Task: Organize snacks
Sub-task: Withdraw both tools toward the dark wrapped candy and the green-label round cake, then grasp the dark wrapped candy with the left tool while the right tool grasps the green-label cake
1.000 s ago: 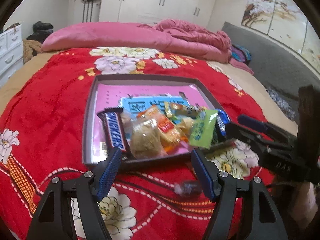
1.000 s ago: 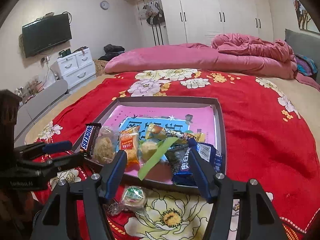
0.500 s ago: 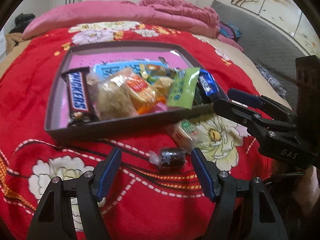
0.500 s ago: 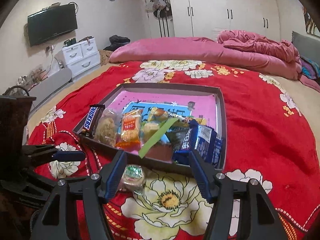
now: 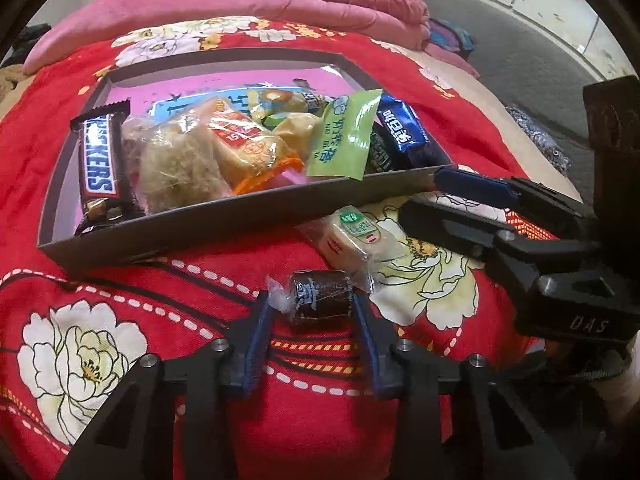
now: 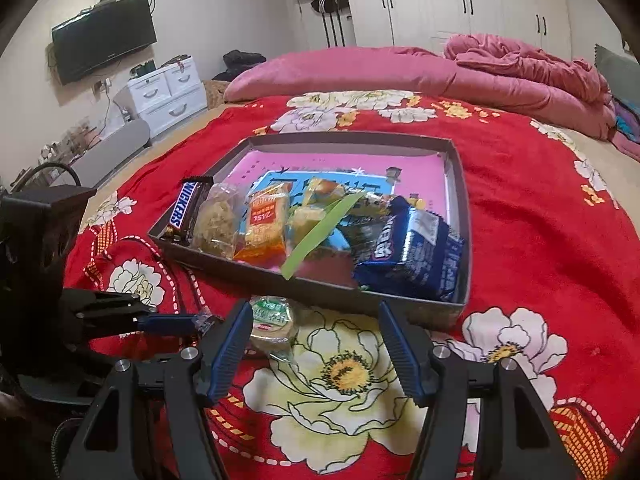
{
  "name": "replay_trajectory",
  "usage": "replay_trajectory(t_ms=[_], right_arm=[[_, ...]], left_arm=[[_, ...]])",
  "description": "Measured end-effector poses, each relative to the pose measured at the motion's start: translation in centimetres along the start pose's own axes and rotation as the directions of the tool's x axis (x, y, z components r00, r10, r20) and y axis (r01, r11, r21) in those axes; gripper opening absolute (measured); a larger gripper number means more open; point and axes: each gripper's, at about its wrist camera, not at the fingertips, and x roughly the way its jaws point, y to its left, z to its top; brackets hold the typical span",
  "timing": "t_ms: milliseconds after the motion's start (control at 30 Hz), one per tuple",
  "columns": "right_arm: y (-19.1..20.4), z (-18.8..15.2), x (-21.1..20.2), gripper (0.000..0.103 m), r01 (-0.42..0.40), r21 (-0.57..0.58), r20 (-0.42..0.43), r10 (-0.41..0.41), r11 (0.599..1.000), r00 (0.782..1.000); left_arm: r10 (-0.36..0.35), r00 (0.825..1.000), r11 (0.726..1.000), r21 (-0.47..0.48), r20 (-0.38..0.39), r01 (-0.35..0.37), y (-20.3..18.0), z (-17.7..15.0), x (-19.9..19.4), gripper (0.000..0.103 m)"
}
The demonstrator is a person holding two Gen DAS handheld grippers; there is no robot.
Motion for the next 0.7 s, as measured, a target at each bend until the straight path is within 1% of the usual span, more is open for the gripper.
replay_trajectory(t_ms=[267, 367, 600, 700], right_arm=[[0.5, -0.2, 1.7, 0.065, -0.049, 0.018, -0.061, 0.05, 0.999, 0.997], [0.5, -0.2, 2.5, 0.065, -0.072, 0.043, -0.085, 0.076, 0.996, 0.994], [0.9, -0.1, 3.7, 0.065, -0.085, 0.056, -0.104, 0.09, 0.995, 0.99], [1.0, 0.0, 4.3, 0.065, -0.084, 0.066, -0.116, 0.091, 0.994, 0.989]], left_arm=[[-0.024, 1.0, 0.999, -0.027, -0.001, 0.024, 0.5, 0.3, 0.2, 0.038], [-0.008, 1.0, 1.0, -0.027, -0.001, 0.008, 0.7, 0.3, 0.0, 0.037], [0.017, 1.0, 0.999, -0.034, -0.004, -0.017, 1.5, 0.2, -0.4, 0.037], [0.027, 1.0, 0.999, -0.023, -0.003, -0.028, 1.5, 0.1, -0.4, 0.037]])
